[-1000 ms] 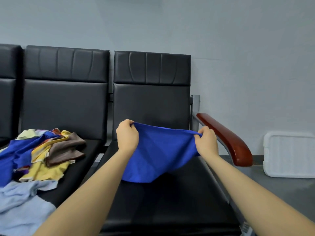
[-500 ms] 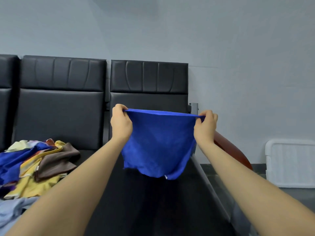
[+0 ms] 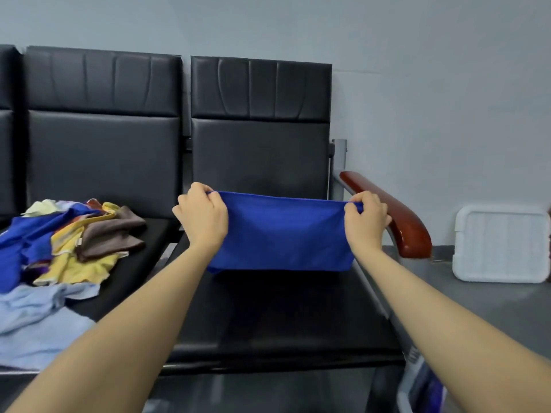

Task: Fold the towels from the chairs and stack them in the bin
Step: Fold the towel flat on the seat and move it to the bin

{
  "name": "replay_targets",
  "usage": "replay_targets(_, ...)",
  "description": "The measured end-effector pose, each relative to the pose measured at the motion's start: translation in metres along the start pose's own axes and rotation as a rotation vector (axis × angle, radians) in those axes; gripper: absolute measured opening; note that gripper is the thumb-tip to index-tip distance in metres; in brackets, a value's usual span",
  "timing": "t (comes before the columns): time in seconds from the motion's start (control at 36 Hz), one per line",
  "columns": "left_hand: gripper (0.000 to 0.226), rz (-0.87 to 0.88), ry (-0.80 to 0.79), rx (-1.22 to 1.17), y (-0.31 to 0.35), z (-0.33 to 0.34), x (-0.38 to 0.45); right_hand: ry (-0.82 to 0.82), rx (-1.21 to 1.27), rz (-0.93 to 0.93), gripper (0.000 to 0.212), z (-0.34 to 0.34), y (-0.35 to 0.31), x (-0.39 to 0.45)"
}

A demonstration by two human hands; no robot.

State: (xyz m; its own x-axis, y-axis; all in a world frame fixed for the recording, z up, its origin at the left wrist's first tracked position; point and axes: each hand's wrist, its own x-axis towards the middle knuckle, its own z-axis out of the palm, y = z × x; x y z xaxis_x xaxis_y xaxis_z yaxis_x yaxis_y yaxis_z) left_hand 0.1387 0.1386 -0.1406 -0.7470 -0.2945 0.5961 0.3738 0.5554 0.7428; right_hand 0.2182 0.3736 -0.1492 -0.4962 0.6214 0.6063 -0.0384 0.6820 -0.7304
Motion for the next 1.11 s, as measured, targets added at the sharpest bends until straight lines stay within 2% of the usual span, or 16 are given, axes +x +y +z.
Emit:
replay_targets(0.14, 0.023, -0.115, -0.142, -0.021, -0.008, -0.006, -0.01, -0.062, -0.12, 0.055, 0.023, -0.003, 0.009, -0.012)
replay_targets(0.25, 0.023, -0.211, -0.297, 0.138, -0.021, 0.002, -0.017, -0.205, -0.257, 0.131, 0.033, 0.004, 0.021, -0.019)
replay_targets(0.33, 0.02, -0.243, -0.424, 0.201, -0.041, 0.015, -0.022, -0.348, -0.322, 0.19, 0.03, 0.013, 0.032, -0.022)
replay_targets(0.39, 0.026, -0.24, -0.501, 0.232, -0.054, 0.025, -0.027, -0.43, -0.333, 0.237, 0.022, 0.022, 0.041, -0.026)
replay_targets(0.5, 0.033, -0.24, -0.594, 0.328, -0.075, 0.039, -0.034, -0.513, -0.347, 0.287, 0.018, 0.04, 0.057, -0.033)
replay_targets(0.64, 0.01, -0.335, -0.595, 0.349, -0.095, 0.049, -0.041, -0.513, -0.317, 0.344, 0.013, 0.058, 0.075, -0.038)
replay_targets(0.75, 0.022, -0.336, -0.473, 0.266, -0.096, 0.053, -0.037, -0.338, -0.136, 0.252, 0.007, 0.069, 0.081, -0.041)
replay_targets(0.83, 0.024, -0.29, -0.404, 0.236, -0.095, 0.058, -0.028, -0.267, -0.144, 0.158, 0.008, 0.078, 0.077, -0.038)
replay_targets(0.89, 0.025, -0.288, -0.399, 0.237, -0.097, 0.064, -0.024, -0.292, -0.199, 0.151, 0.014, 0.088, 0.078, -0.031)
replay_targets(0.94, 0.027, -0.293, -0.432, 0.287, -0.099, 0.069, -0.023, -0.393, -0.324, 0.202, 0.029, 0.098, 0.08, -0.026)
replay_targets(1.03, 0.04, -0.282, -0.494, 0.518, -0.103, 0.074, -0.029, -0.553, -0.545, 0.281, 0.057, 0.103, 0.087, -0.025)
replay_targets(1.11, 0.047, -0.299, -0.501, 0.617, -0.104, 0.074, -0.038, -0.55, -0.606, 0.263, 0.06, 0.103, 0.093, -0.029)
